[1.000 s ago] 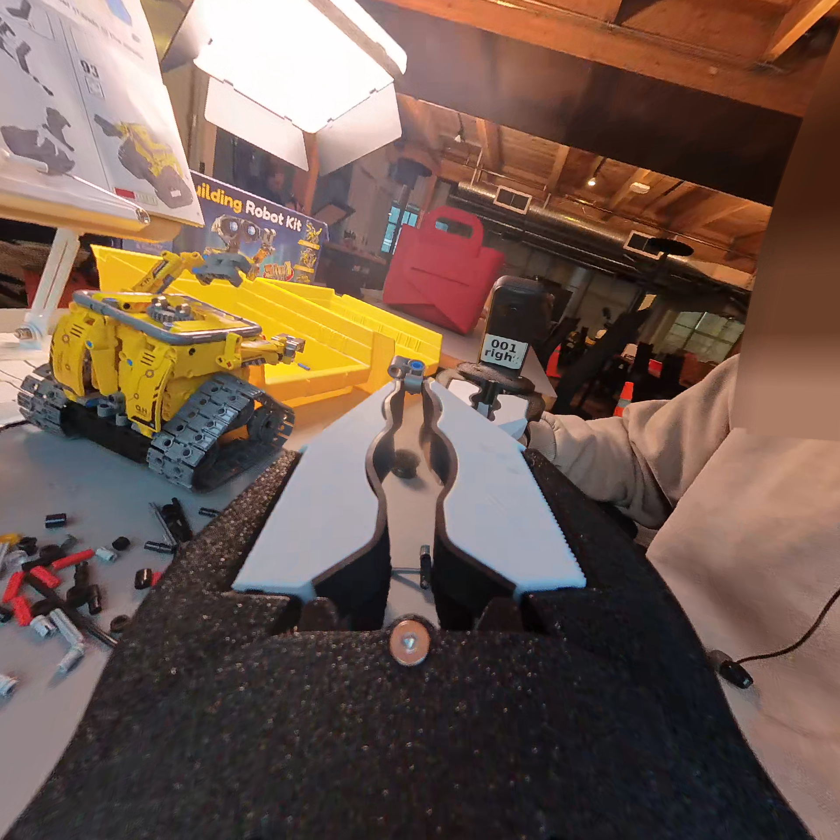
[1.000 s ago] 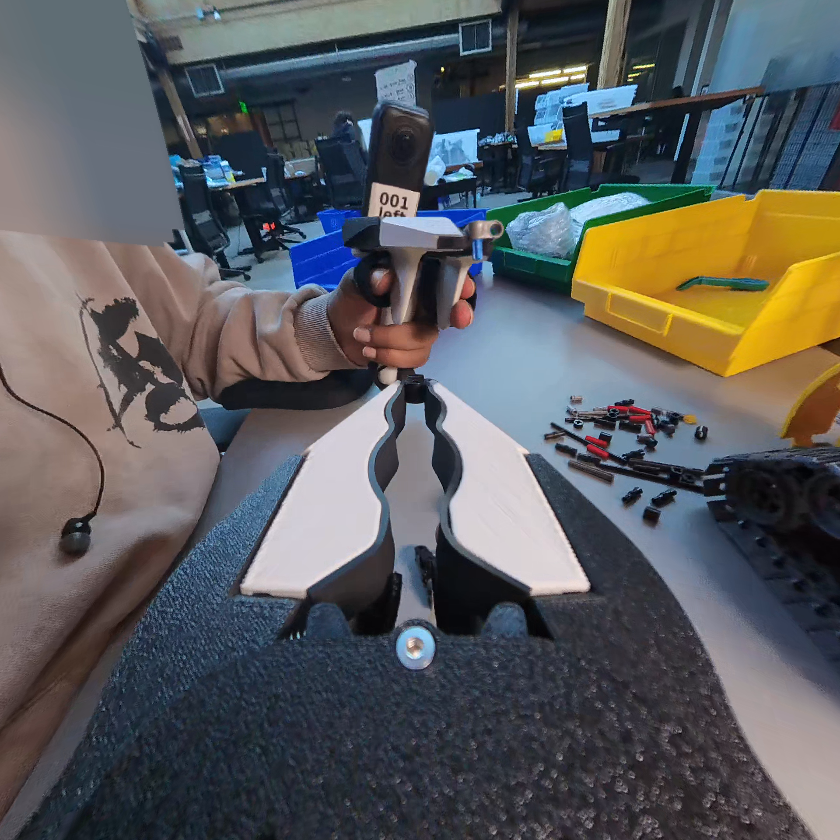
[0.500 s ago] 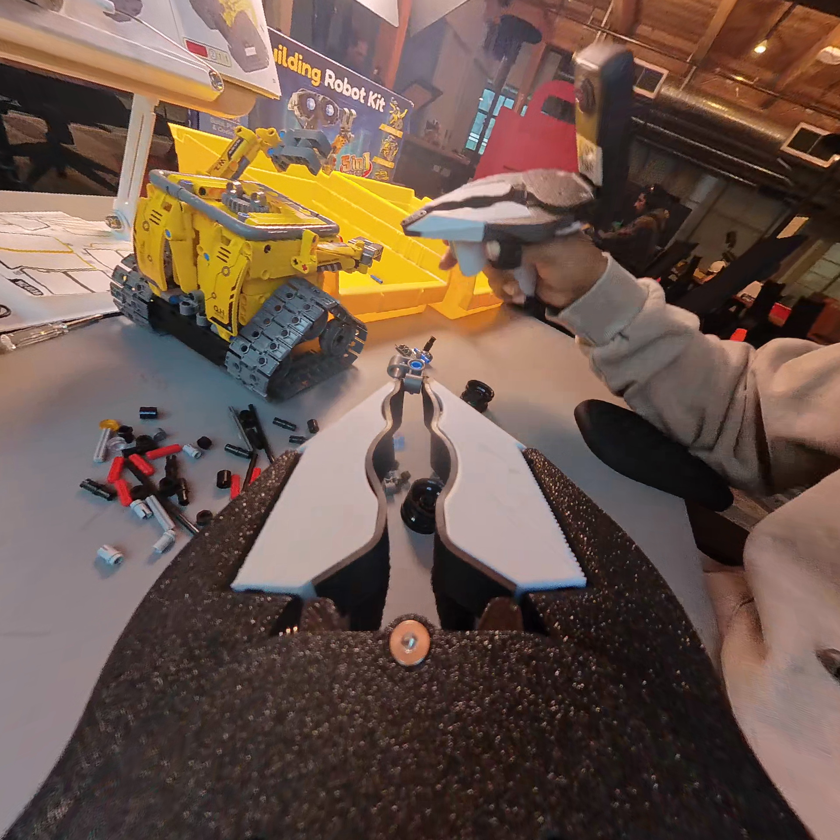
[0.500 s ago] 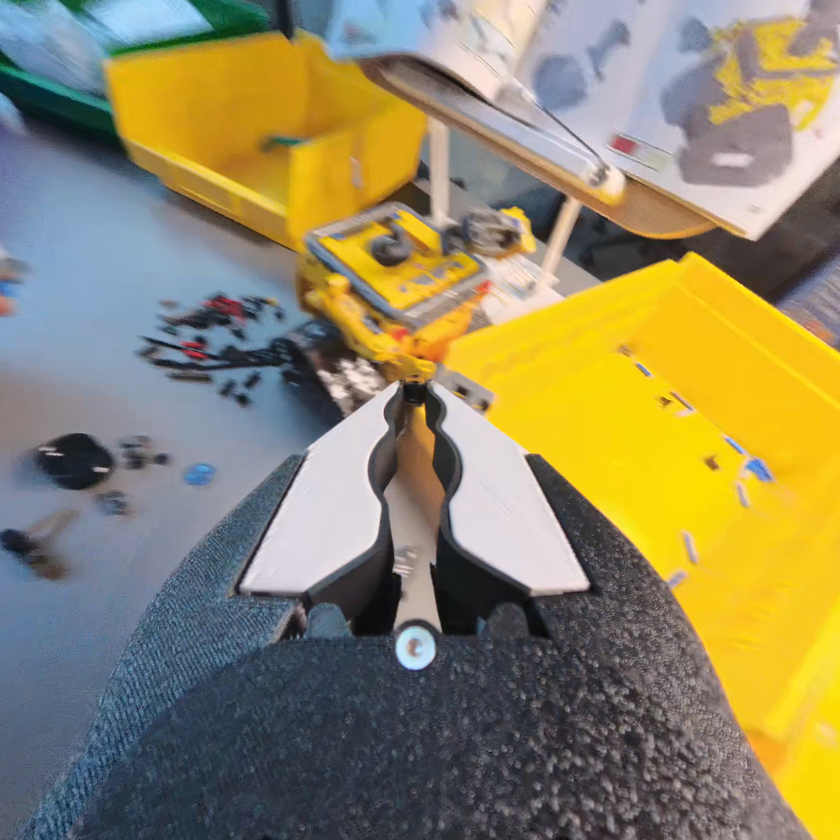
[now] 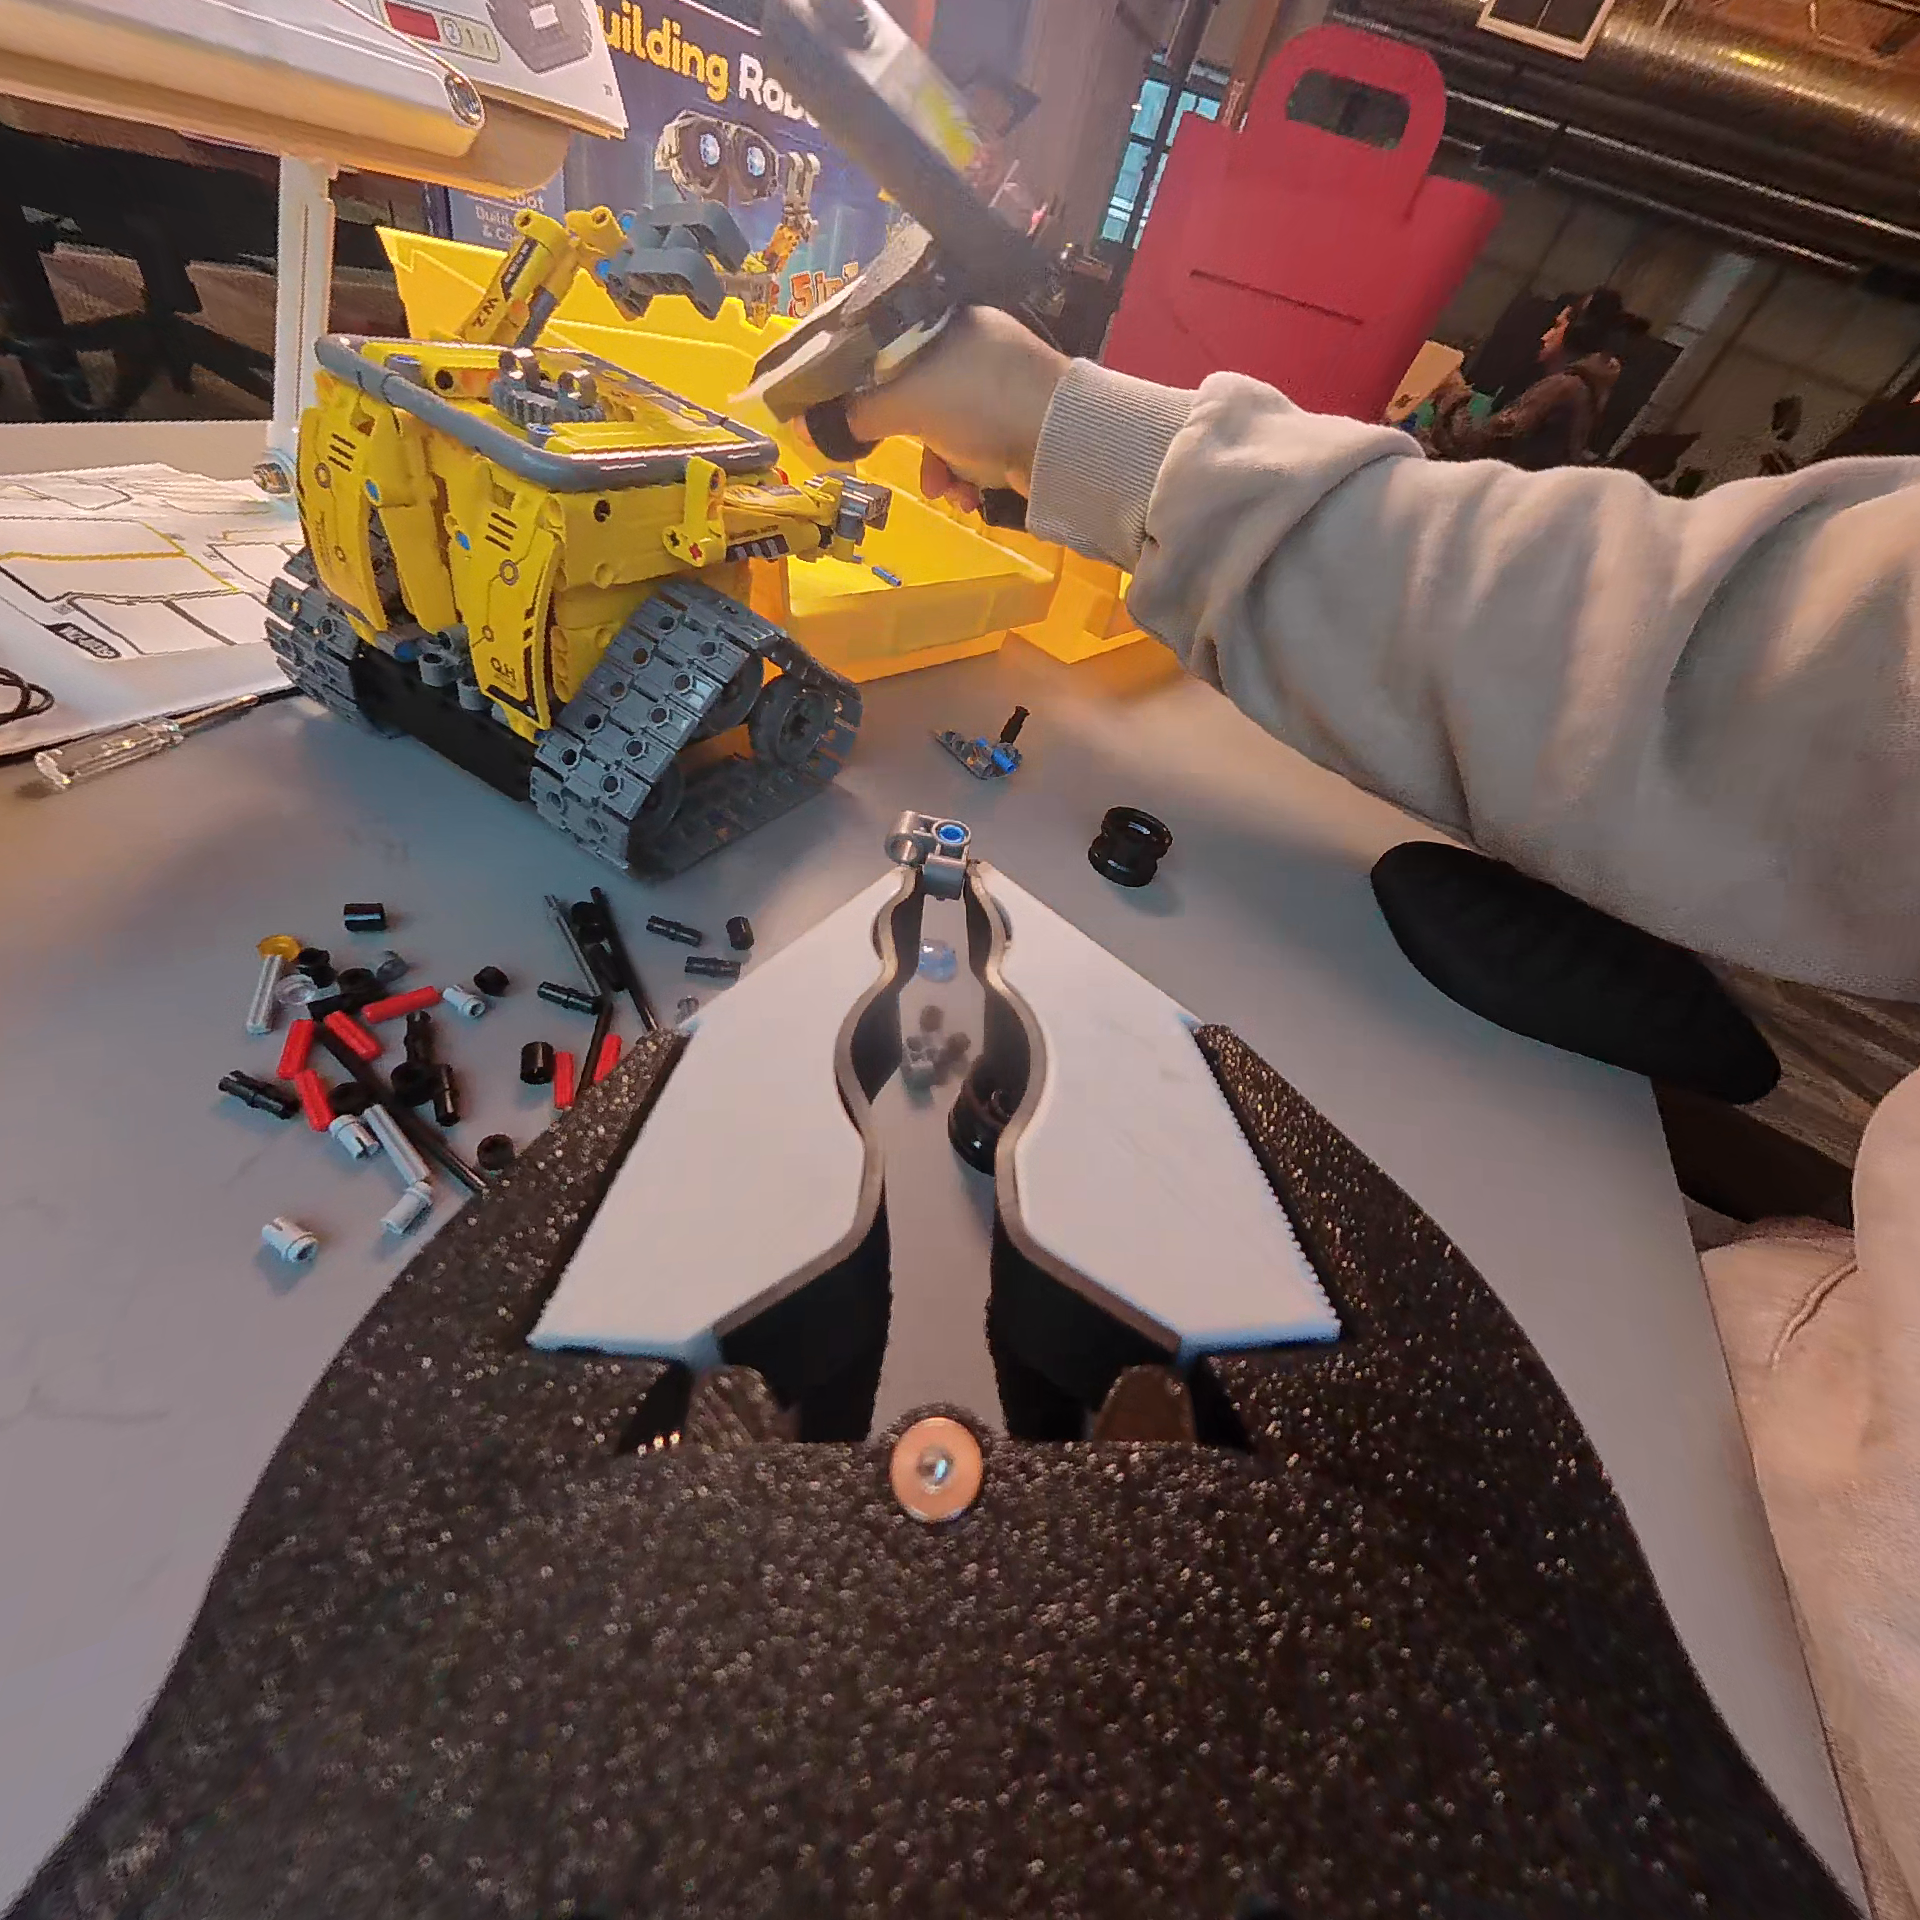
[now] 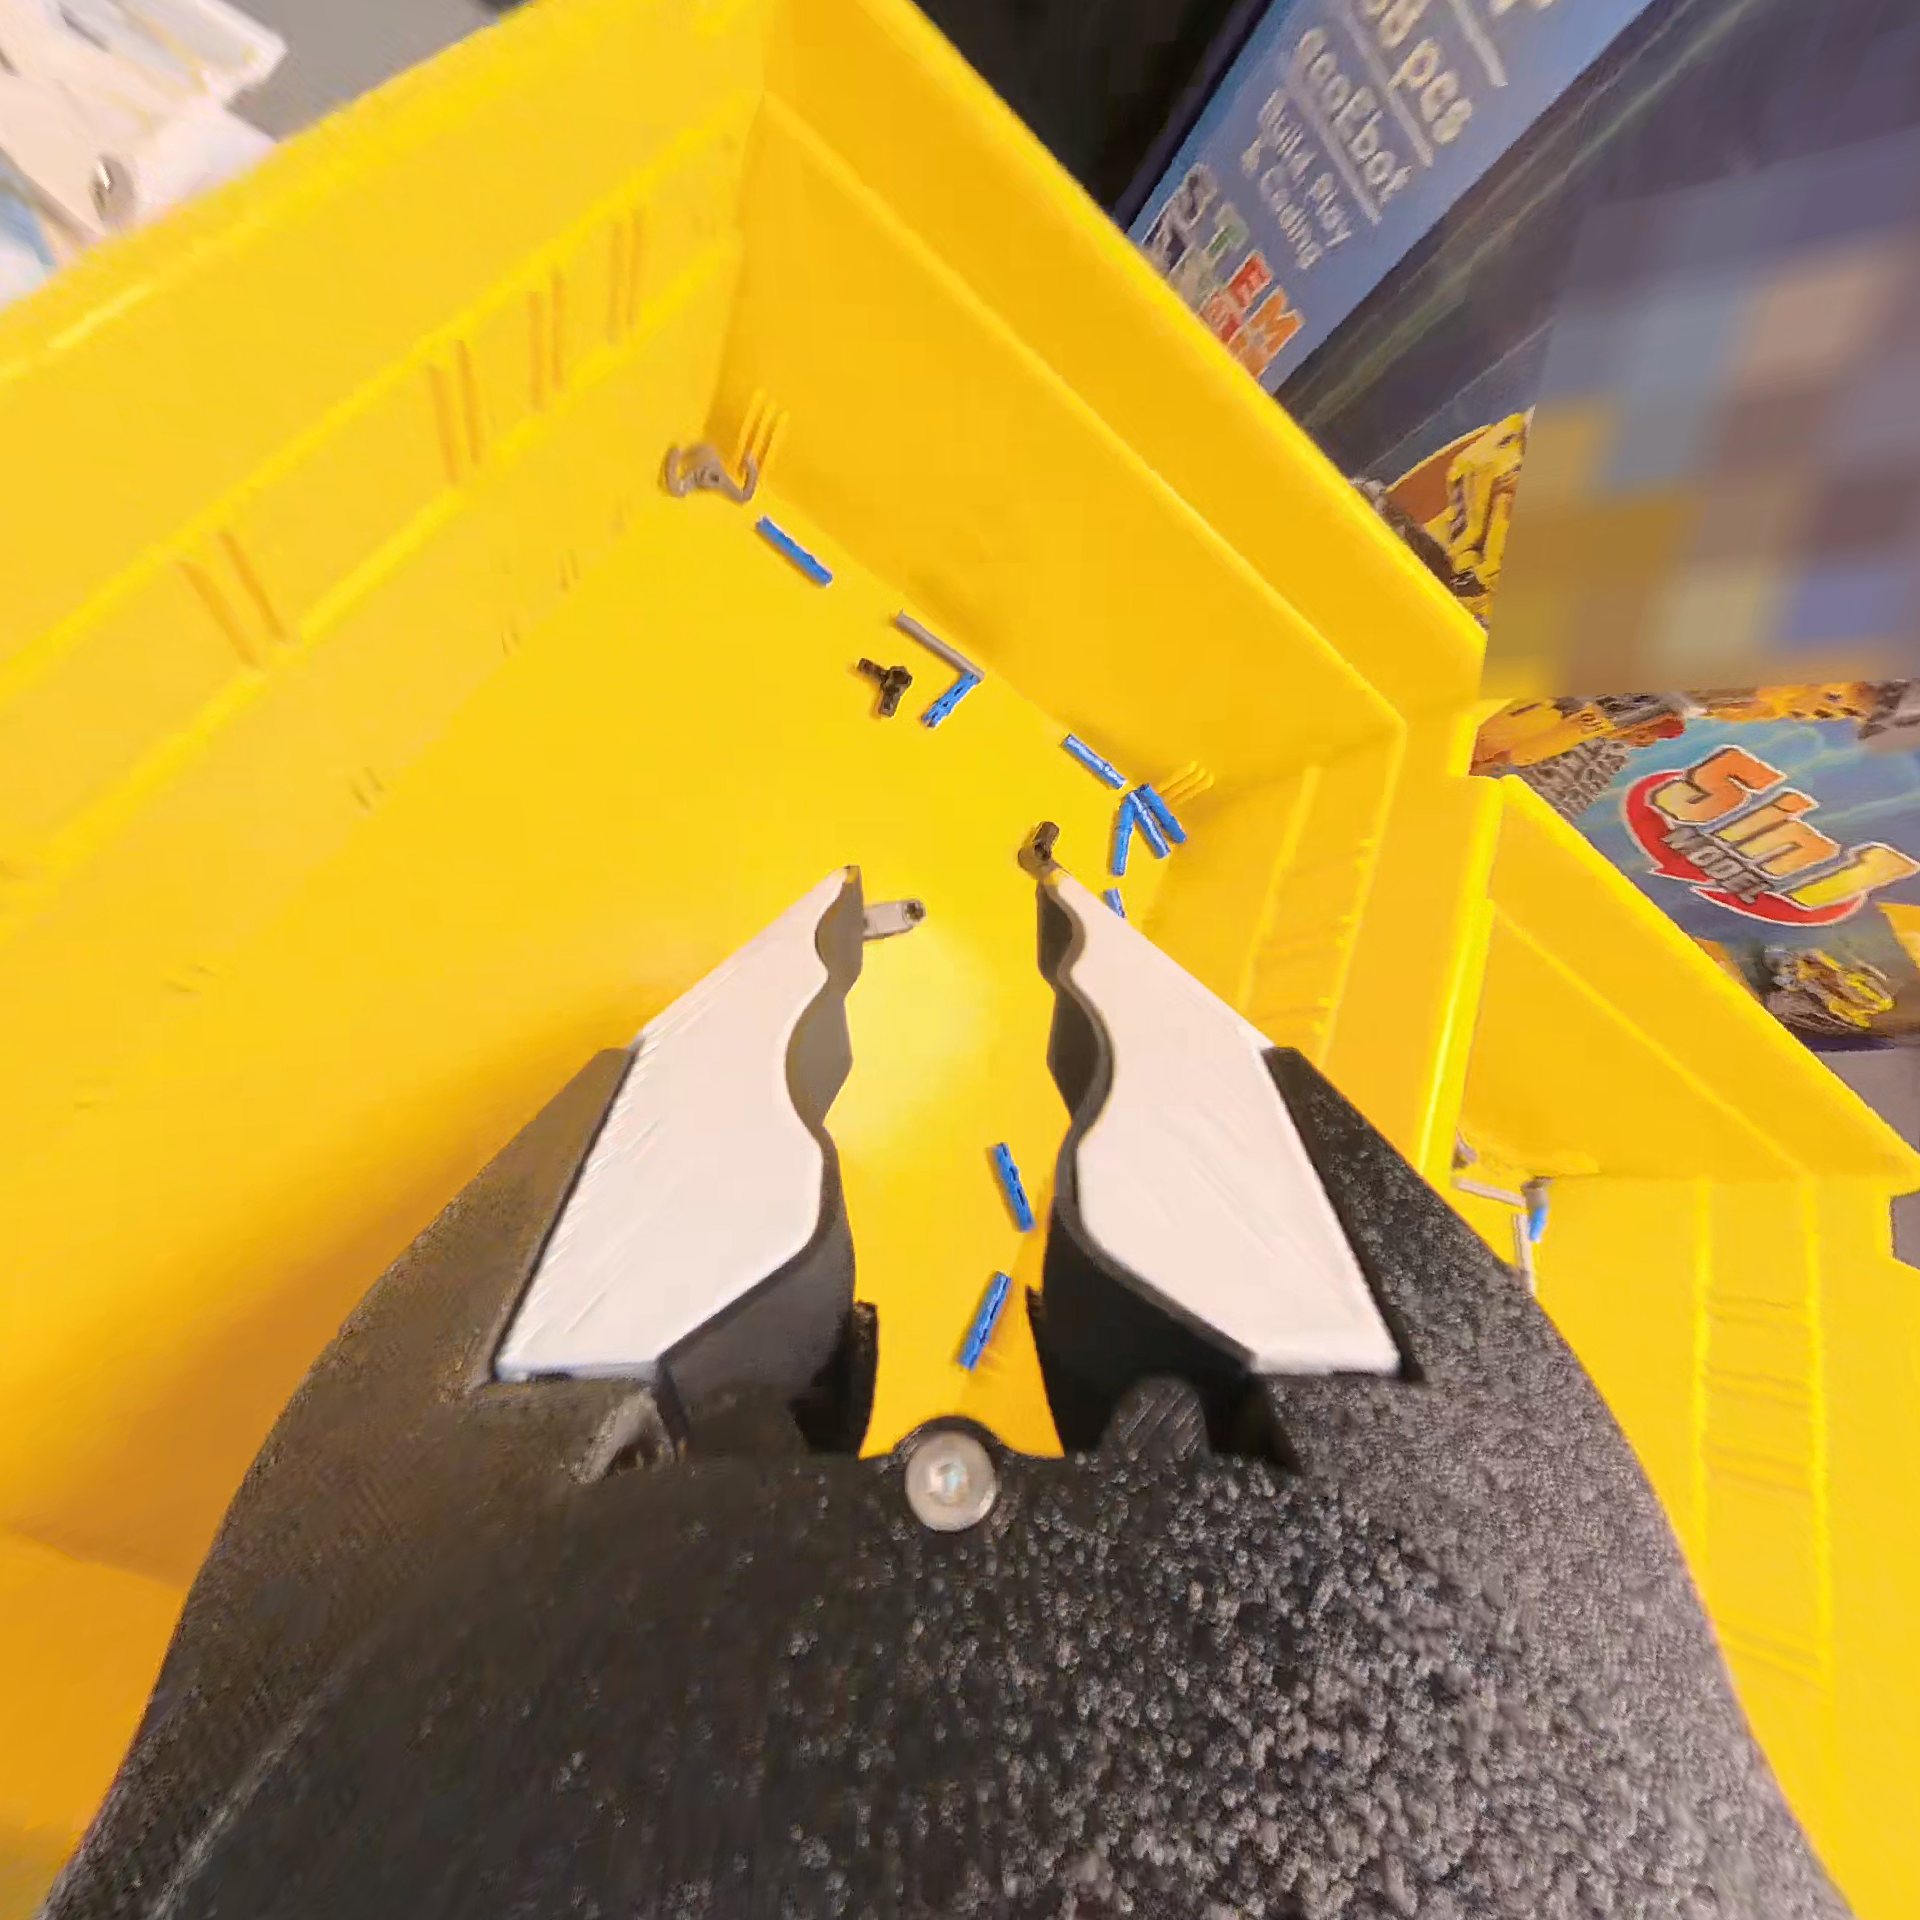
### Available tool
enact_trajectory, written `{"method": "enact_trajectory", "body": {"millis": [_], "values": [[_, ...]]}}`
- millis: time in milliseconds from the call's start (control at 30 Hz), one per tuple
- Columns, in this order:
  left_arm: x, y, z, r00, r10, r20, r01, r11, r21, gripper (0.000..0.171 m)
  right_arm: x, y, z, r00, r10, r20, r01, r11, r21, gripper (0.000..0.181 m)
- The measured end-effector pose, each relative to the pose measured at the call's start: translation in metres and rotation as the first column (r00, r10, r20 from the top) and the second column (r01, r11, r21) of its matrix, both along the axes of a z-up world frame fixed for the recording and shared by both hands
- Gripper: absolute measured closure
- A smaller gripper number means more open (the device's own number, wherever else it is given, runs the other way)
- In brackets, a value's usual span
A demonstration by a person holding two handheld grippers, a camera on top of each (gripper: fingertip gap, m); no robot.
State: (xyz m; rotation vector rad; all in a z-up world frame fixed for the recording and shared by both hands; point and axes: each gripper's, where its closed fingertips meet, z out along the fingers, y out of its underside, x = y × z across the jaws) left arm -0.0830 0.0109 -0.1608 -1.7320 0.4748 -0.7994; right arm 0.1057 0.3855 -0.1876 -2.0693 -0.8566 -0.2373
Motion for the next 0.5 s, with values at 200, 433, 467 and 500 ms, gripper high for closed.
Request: {"method": "enact_trajectory", "body": {"millis": [200,433,467,500], "values": [[0.006,-0.002,-0.003,1.0,-0.023,-0.015,0.023,1.0,0.0,0.164,-0.009,-0.051,0.063,0.956,0.107,-0.272,-0.044,0.973,0.228,0.143],[0.026,-0.013,0.002,0.993,-0.12,-0.001,0.12,0.992,0.043,0.164,-0.091,-0.226,0.082,0.677,0.473,-0.564,-0.442,0.874,0.203,0.148],[0.029,-0.016,0.003,0.99,-0.14,-0.005,0.141,0.989,0.052,0.164,-0.102,-0.253,0.078,0.612,0.512,-0.603,-0.516,0.836,0.186,0.148],[0.033,-0.019,0.003,0.987,-0.161,-0.011,0.161,0.985,0.063,0.164,-0.113,-0.279,0.075,0.54,0.551,-0.637,-0.585,0.789,0.186,0.148]]}}
